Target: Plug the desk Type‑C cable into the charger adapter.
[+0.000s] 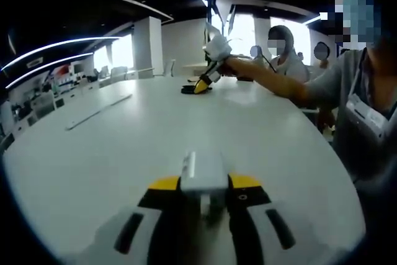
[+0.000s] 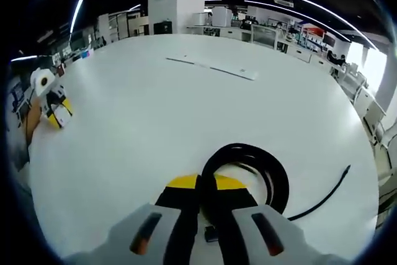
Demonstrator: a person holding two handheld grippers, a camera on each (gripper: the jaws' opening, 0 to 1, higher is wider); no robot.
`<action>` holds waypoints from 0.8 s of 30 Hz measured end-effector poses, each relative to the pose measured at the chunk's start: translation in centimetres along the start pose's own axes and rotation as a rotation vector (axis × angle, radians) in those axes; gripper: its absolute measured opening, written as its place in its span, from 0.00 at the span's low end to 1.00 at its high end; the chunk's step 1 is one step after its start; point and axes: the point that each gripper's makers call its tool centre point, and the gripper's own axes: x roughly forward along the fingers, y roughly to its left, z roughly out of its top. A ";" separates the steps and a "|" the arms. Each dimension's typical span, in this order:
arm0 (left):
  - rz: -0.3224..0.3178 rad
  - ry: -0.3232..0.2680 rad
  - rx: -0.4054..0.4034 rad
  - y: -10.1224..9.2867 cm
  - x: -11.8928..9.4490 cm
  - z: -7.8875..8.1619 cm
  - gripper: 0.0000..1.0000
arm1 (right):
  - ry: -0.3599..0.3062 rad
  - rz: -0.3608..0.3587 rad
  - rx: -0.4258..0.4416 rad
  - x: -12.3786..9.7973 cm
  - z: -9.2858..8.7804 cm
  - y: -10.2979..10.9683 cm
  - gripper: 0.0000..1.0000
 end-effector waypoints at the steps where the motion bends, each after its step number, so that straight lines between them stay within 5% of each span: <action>1: 0.000 0.000 0.000 0.0 0.0 0.0 0.27 | 0.001 0.001 -0.002 0.0 0.0 0.2 0.06; 24: -0.003 -0.007 0.001 0.4 -0.1 -0.2 0.27 | 0.025 0.018 0.018 -1.2 -1.6 2.2 0.06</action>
